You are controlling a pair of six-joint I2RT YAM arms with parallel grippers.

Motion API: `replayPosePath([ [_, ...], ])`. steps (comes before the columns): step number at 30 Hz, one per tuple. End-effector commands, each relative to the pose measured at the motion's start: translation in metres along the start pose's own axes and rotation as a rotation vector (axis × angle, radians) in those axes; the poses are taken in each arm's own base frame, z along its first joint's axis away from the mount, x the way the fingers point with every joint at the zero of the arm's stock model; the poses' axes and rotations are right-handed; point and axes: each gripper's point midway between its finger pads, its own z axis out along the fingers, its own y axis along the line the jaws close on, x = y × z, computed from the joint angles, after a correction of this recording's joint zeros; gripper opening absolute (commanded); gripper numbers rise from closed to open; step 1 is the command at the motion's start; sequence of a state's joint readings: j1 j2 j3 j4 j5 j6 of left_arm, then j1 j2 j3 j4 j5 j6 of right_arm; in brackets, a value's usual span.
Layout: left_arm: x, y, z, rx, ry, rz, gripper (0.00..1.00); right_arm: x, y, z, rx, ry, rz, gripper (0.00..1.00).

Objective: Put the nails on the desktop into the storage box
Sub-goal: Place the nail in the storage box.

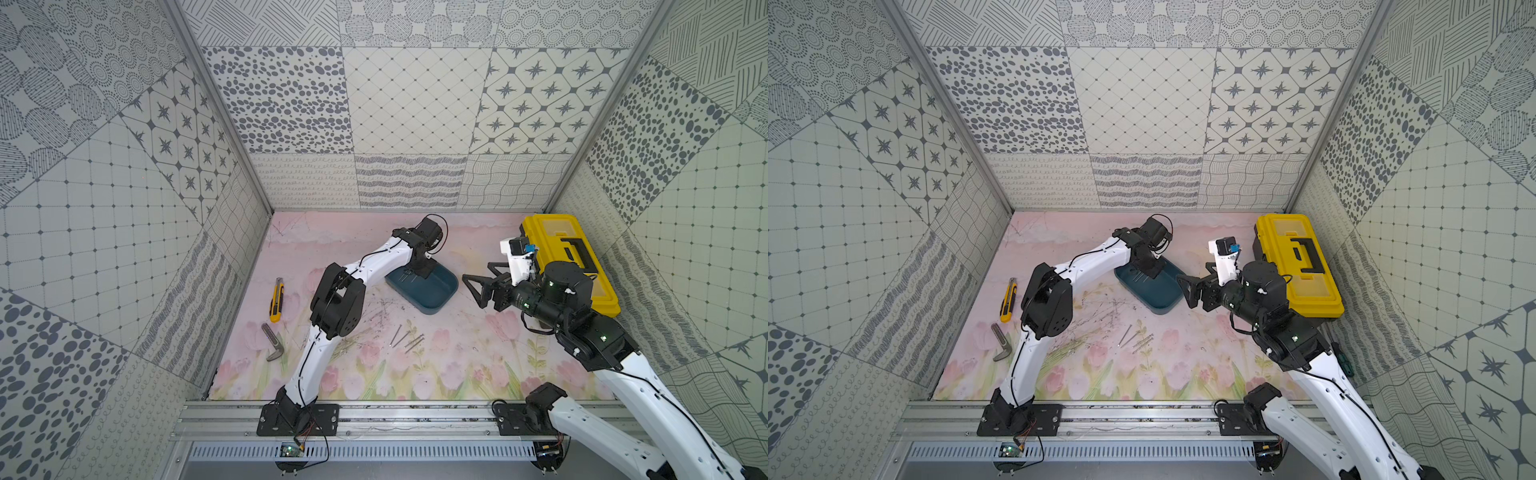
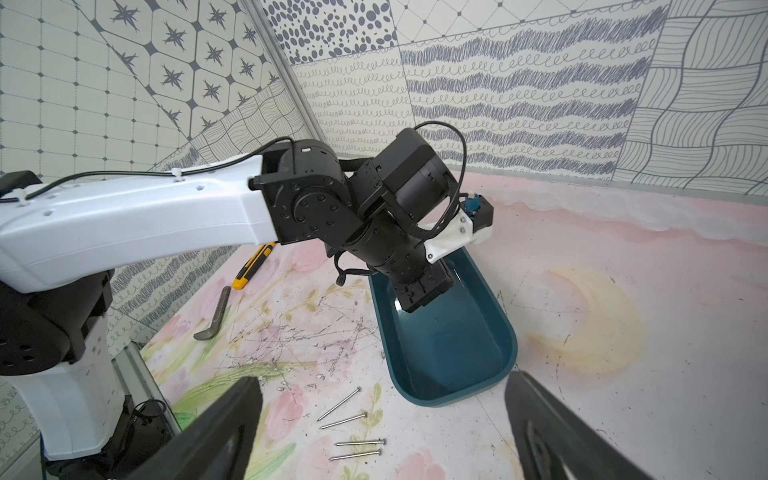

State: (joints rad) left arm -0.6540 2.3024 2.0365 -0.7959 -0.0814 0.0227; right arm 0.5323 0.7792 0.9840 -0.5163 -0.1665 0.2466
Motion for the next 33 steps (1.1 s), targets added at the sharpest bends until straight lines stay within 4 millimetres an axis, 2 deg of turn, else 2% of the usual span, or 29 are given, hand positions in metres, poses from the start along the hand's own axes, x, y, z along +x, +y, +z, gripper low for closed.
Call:
replayPosePath([
  [1, -0.013, 0.0, 0.007, 0.025, -0.043, 0.019, 0.0, -0.013, 0.0, -0.002, 0.008, -0.042, -0.011, 0.97],
  [13, -0.001, 0.01, 0.029, 0.024, -0.003, 0.027, 0.0, -0.008, -0.002, 0.008, 0.006, -0.012, 0.009, 0.97],
  [33, 0.012, 0.023, 0.045, 0.025, 0.035, 0.029, 0.0, -0.008, -0.002, 0.021, -0.005, 0.008, 0.013, 0.97],
])
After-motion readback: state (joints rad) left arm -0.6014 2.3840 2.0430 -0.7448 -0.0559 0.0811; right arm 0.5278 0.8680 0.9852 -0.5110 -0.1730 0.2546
